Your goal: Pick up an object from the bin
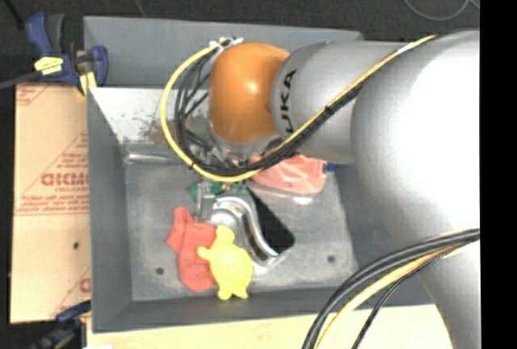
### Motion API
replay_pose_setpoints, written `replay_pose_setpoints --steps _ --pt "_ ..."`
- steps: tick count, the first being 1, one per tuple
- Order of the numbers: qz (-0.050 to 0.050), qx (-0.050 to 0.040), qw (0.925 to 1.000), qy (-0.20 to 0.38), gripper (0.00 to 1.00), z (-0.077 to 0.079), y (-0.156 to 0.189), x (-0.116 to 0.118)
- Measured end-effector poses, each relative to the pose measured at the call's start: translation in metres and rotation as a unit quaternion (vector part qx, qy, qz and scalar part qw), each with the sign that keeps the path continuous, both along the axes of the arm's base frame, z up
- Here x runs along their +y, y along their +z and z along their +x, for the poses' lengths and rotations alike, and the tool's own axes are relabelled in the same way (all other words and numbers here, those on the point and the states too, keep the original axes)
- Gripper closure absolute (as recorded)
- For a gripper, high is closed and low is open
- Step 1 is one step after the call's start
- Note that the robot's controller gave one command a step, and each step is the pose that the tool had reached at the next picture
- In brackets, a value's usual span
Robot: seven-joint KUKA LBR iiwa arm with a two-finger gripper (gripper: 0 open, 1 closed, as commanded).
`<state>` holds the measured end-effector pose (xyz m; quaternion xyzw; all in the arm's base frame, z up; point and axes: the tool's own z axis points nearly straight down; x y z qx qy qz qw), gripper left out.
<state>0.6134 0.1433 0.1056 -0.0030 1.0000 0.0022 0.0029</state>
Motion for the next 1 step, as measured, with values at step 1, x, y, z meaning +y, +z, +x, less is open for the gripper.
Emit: replay_pose_setpoints --steps 1 --pt "0.000 0.0033 0.9994 -0.035 0.00 0.0024 -0.0313 -0.0038"
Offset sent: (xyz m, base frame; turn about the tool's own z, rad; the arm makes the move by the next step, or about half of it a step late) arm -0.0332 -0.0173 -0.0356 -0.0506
